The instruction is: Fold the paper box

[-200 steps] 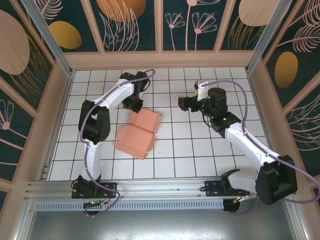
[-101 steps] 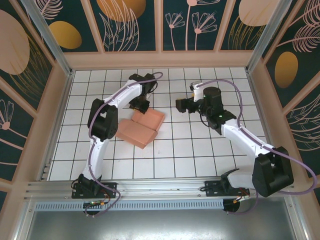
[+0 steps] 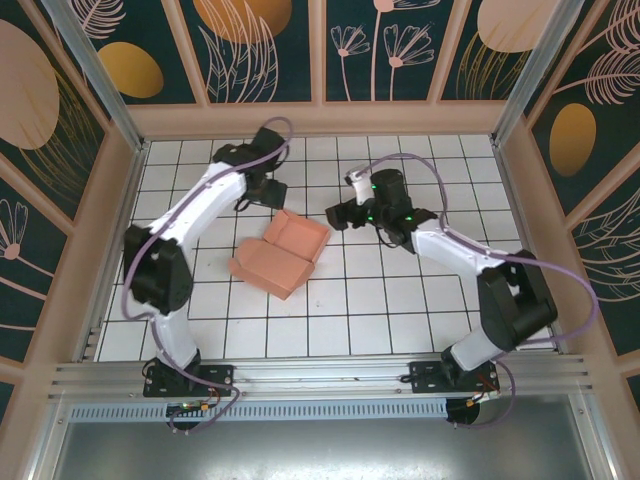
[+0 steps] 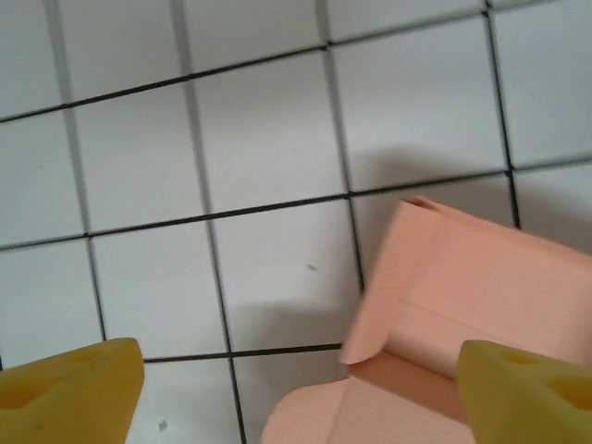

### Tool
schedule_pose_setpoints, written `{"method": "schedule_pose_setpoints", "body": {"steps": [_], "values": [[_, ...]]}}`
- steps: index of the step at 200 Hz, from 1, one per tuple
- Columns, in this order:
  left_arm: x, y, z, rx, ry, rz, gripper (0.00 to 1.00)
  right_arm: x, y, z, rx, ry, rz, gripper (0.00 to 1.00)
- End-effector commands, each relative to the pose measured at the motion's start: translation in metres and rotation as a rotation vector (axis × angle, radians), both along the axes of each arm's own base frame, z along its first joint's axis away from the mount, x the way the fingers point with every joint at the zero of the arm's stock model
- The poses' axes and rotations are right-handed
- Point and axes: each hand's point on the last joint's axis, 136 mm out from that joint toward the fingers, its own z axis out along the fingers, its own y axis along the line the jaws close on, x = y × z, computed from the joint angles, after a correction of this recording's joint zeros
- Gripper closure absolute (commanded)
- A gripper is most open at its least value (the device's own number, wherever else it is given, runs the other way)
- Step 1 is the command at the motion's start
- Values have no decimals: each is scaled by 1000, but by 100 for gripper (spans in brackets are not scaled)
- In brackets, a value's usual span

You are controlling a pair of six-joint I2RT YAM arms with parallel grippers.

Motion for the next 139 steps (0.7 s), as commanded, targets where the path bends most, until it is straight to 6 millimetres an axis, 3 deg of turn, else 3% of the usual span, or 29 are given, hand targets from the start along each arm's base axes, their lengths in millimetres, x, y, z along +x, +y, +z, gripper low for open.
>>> {"method": "schedule_pose_setpoints", "body": {"steps": [1,32,65,108,139], "values": [[10,36,28,-98,-211,180,2,9,25,-6,-64,-29,35,8],[-14,53,37,-243,-311,234,1,30,50,-37,-146,4,9,8],[-41,64,23,-249,-296,249,1,53,68,-75,-235,87,-60,8],[-51,63,14,-266,-283,246,1,63,72,-109,-315,138,-68,9],[-46,57,19,-287,-292,213,2,72,53,-114,-342,154,-171,11]]}}
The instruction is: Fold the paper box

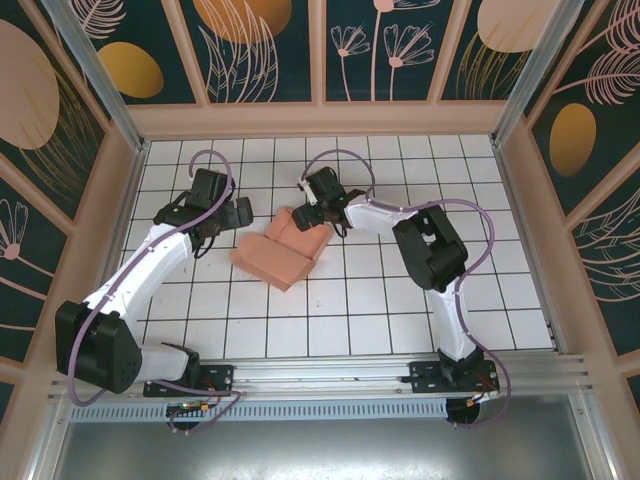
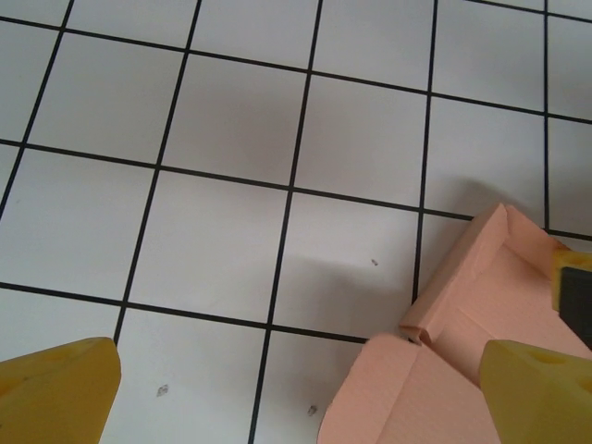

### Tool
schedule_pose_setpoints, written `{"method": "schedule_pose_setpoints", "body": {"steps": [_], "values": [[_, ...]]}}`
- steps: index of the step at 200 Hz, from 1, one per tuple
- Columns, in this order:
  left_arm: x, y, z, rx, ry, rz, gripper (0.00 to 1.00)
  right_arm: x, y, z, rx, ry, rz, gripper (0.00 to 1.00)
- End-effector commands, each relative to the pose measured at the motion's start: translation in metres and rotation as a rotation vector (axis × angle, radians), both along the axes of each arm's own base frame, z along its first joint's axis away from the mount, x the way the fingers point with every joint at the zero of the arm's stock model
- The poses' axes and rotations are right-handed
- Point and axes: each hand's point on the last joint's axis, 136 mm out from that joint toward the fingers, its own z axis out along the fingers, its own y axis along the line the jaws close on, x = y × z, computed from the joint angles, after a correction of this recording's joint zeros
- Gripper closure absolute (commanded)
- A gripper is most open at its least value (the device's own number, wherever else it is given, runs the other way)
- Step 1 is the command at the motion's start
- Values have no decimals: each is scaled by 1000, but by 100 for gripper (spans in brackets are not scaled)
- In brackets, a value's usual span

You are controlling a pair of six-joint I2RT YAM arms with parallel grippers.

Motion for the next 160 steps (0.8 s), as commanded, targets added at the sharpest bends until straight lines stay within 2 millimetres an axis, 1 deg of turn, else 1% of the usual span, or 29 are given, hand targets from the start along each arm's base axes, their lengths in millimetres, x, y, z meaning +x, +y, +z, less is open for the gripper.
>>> {"method": "schedule_pose_setpoints", "body": {"steps": [1,19,38,70,85,100,102,113,119,127,141,152,155,160], "values": [[7,-7,15,-42,-62,-19,2,10,-18,1,-41,-4,-105,11],[9,-11,13,-50,-56,-36,1,12,-35,5,-26,-10,-185,13],[11,-15,10,-58,-46,-52,1,9,-62,6,-32,-11,-288,14],[13,-21,7,-75,-43,-71,2,-10,-111,10,16,23,-443,16],[15,-23,8,-84,-46,-78,1,-23,-130,13,-15,20,-473,17],[18,-25,8,-89,-49,-81,1,-34,-134,26,-35,-20,-447,17],[18,-25,8,-90,-51,-83,1,-34,-134,33,-24,-33,-444,16],[20,-27,9,-96,-55,-84,2,-42,-132,46,14,-58,-415,16],[20,-27,9,-99,-56,-83,1,-46,-131,56,53,-77,-403,16],[21,-27,9,-103,-60,-81,2,-51,-134,66,102,-96,-402,16],[22,-29,8,-113,-57,-80,2,-56,-143,80,184,-116,-422,16],[21,-30,6,-119,-52,-80,1,-64,-149,82,236,-111,-438,16],[21,-30,5,-121,-50,-79,1,-62,-161,82,246,-110,-472,16],[20,-30,4,-124,-49,-75,2,-63,-169,79,258,-103,-496,17]]}}
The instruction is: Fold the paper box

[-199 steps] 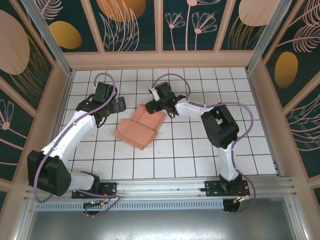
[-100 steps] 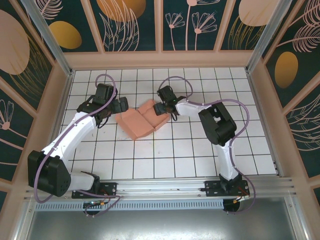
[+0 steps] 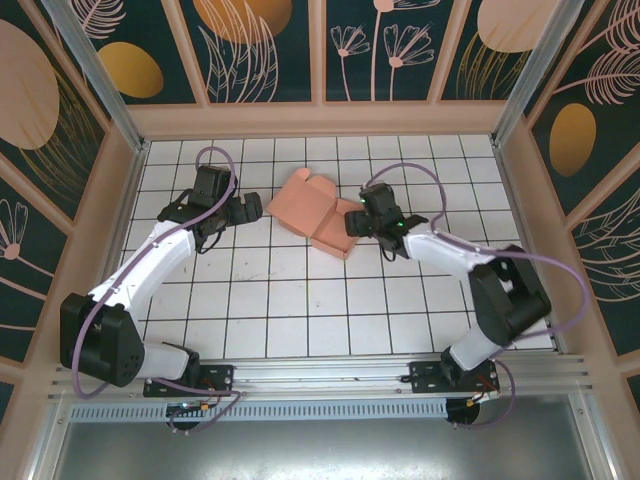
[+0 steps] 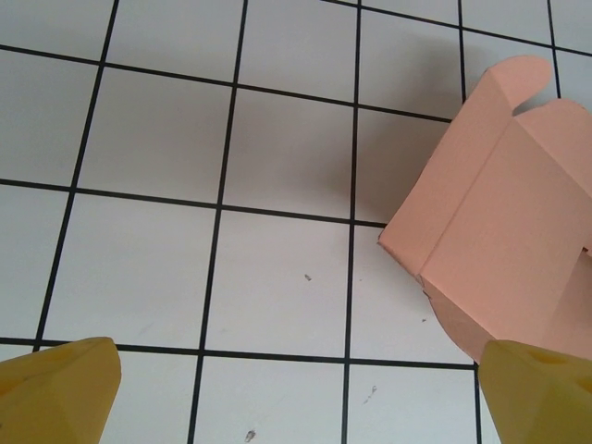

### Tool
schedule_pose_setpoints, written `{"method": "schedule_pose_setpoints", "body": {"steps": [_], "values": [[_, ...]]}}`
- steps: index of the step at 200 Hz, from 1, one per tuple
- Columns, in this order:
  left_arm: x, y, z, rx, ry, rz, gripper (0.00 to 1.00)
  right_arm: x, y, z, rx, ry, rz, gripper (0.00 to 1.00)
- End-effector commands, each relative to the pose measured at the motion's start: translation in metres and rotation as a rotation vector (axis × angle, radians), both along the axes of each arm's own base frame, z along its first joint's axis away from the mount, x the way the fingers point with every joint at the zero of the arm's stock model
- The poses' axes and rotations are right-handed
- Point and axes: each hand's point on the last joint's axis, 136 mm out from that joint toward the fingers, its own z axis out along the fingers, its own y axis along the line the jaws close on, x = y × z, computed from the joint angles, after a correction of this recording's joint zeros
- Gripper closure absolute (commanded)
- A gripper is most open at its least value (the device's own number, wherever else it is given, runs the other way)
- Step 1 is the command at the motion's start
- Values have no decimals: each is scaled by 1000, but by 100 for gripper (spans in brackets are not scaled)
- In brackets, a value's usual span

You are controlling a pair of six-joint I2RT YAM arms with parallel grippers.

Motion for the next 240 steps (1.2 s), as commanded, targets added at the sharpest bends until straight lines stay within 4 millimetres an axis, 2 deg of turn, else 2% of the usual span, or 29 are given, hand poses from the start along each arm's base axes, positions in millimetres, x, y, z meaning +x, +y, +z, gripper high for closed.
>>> {"method": "schedule_pose_setpoints", "body": {"steps": [1,24,35,51,69,89,95,127,157,179,208,232,238,240], "values": [[6,-6,4,-31,-21,-2,1,2,-24,12,133,-46,-92,17],[4,-5,3,-79,-31,38,4,-9,-51,-9,118,4,-156,19],[2,-5,3,-117,-39,67,4,-16,-55,-21,81,32,-157,19],[0,-5,5,-174,-54,119,4,-25,-51,-35,41,57,-127,19],[-4,-1,4,-197,-51,159,2,-34,-36,-44,-4,56,-68,18],[-6,-3,7,-227,-57,175,2,-45,-5,-53,-12,61,5,18],[-11,-2,-3,-224,-38,180,3,-46,4,-55,-3,62,22,18],[-18,-5,-7,-240,-39,195,2,-49,55,-60,17,65,120,19],[-22,-8,-6,-240,-55,201,1,-52,104,-52,33,43,225,20],[-25,-19,-8,-249,-62,189,1,-59,125,-39,51,9,284,19],[-25,-41,-22,-250,-10,179,1,-70,119,-18,104,-57,311,17],[-21,-60,-34,-228,32,182,1,-79,98,-1,132,-123,312,16],[-23,-63,-43,-212,55,187,2,-81,92,3,139,-137,305,16],[-19,-67,-37,-221,44,186,2,-81,90,5,144,-143,302,16]]}}
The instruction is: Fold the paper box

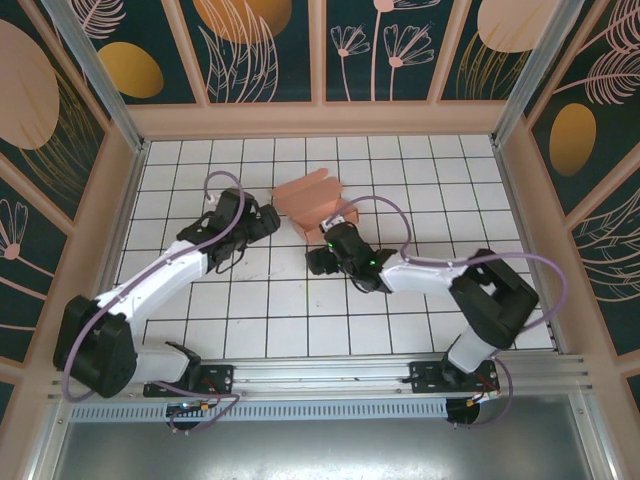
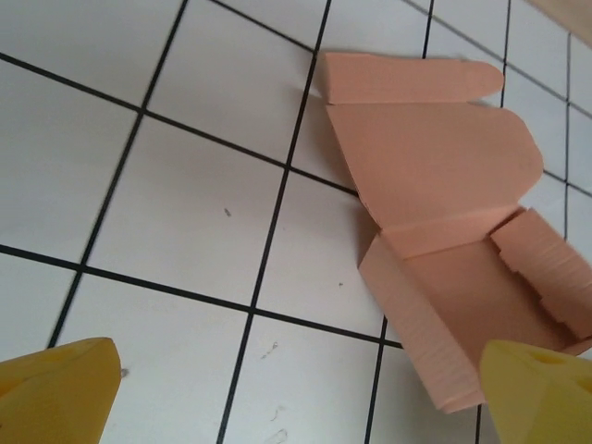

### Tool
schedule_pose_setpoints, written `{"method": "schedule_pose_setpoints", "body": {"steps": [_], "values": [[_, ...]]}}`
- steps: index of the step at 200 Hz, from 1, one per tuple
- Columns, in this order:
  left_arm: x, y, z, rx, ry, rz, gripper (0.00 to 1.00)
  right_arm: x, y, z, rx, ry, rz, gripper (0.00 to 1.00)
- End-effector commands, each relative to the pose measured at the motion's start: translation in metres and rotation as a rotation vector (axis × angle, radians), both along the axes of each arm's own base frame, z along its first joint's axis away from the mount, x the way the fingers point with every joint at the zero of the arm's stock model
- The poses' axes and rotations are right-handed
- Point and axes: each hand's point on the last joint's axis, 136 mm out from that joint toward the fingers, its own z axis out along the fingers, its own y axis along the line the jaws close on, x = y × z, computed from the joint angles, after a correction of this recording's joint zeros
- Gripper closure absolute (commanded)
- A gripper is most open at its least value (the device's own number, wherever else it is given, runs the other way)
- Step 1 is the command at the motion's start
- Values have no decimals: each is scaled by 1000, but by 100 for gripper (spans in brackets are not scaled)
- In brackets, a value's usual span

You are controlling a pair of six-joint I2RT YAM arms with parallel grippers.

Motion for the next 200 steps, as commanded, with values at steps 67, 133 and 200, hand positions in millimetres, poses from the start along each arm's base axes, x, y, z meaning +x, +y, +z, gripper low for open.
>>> {"method": "schedule_pose_setpoints", "body": {"steps": [67,133,200], "values": [[34,-58,-39,18,180,140,14,4,-78,52,149,-138,-113,16],[30,-93,-74,20,288,72,39,3,-97,44,139,-140,-136,16],[5,-77,-96,105,343,62,64,6,-97,40,132,-143,-115,16]]}}
